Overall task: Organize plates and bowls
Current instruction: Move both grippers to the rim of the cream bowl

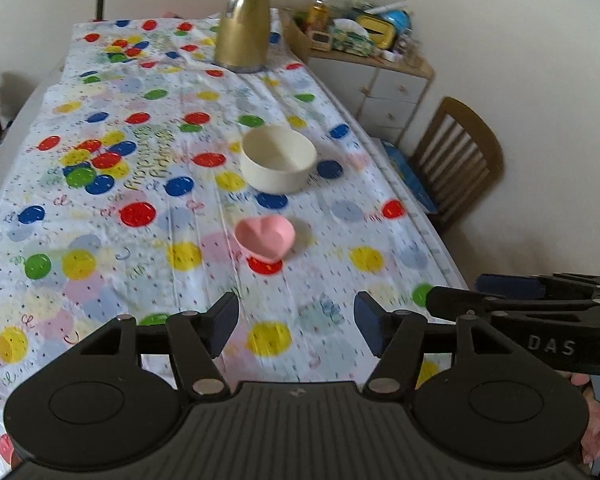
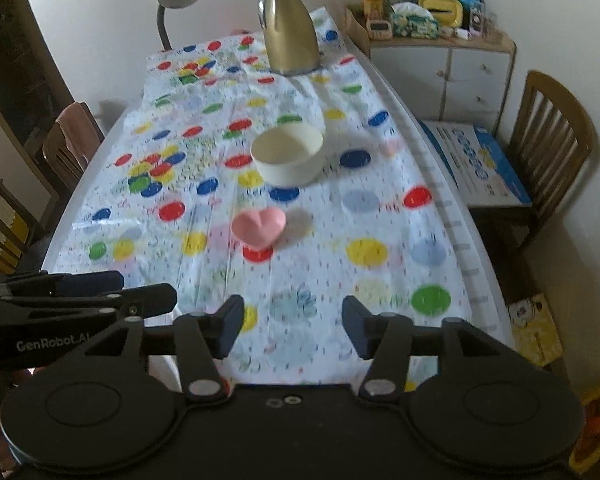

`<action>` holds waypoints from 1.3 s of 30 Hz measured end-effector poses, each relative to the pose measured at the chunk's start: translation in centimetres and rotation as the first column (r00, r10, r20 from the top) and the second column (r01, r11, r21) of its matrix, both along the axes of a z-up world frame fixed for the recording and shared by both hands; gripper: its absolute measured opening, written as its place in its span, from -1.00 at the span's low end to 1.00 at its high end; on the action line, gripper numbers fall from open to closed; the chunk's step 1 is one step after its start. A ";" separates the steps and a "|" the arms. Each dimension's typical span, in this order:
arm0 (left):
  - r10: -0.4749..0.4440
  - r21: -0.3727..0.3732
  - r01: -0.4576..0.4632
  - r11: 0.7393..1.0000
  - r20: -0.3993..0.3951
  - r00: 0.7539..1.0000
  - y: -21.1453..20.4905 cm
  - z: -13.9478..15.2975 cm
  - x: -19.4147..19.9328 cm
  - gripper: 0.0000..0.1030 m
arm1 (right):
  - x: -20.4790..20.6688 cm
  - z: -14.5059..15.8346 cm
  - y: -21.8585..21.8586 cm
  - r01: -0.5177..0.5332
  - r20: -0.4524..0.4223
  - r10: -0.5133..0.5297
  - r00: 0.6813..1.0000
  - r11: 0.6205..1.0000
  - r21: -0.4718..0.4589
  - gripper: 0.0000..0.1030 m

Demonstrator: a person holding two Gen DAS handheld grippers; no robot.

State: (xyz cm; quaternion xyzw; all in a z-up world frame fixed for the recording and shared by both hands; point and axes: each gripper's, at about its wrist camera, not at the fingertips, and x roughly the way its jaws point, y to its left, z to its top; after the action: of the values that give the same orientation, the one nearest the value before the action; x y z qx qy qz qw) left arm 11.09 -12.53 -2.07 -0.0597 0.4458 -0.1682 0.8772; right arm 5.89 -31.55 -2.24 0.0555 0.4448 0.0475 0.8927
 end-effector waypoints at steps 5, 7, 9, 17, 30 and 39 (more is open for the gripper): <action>0.076 0.004 -0.076 0.997 -0.004 0.997 -0.5 0.0 2.6 0.36 | 2.9 0.5 -0.9 -0.036 0.029 0.037 0.999 0.999 -0.017 0.57; 0.106 -0.003 -0.106 0.994 -0.008 0.994 -0.7 -0.1 3.6 0.38 | 4.1 0.6 -1.3 -0.060 0.038 0.061 0.997 0.998 -0.019 0.61; 0.135 -0.016 -0.135 0.991 -0.012 0.991 -1.0 -0.3 4.7 0.52 | 5.5 0.7 -1.7 -0.087 0.044 0.088 0.995 0.996 -0.023 0.70; 0.231 -0.004 -0.231 0.973 -0.020 0.973 -2.6 -1.5 9.8 0.57 | 11.2 -0.1 -3.3 -0.164 0.062 0.166 0.984 0.986 -0.028 0.96; 0.345 0.017 -0.344 0.939 -0.058 0.937 -3.3 -5.1 19.1 0.57 | 21.8 -4.4 -4.7 -0.197 0.008 0.197 0.980 0.979 -0.050 0.94; 0.406 0.066 -0.401 0.914 -0.110 0.907 -3.4 -8.4 22.9 0.57 | 26.8 -7.9 -4.8 -0.173 -0.073 0.172 0.982 0.985 -0.018 0.72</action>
State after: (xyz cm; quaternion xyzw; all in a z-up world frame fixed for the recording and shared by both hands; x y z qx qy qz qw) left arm 33.96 -15.97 -10.47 -0.1420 0.4796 0.0299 0.8654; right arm 32.71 -36.31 -10.17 0.0077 0.4799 0.1173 0.8694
